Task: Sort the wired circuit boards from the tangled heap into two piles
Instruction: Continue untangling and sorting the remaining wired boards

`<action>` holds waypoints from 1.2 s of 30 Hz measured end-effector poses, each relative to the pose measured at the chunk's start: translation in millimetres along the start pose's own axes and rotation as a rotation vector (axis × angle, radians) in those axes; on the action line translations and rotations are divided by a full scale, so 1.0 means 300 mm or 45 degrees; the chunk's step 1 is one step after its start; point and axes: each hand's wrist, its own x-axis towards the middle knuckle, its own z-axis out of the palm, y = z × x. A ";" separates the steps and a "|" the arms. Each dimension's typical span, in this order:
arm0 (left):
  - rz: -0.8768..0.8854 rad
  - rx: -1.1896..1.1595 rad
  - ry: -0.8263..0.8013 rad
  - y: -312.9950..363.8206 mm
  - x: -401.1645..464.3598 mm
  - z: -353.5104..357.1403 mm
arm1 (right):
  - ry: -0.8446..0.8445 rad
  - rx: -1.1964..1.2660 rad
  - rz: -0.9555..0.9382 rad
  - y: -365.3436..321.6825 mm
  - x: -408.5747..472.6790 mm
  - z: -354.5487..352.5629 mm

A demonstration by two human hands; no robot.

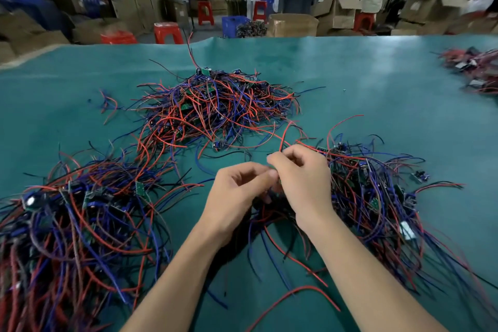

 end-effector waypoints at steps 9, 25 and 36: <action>-0.084 0.016 0.156 0.012 0.000 0.012 | -0.256 0.394 0.247 -0.012 0.031 -0.037; -0.082 0.070 0.114 0.011 0.001 0.018 | 0.247 0.252 -0.181 0.002 0.115 -0.148; -0.078 -0.017 0.323 -0.015 0.012 -0.006 | 0.506 0.587 -0.182 -0.070 0.089 -0.184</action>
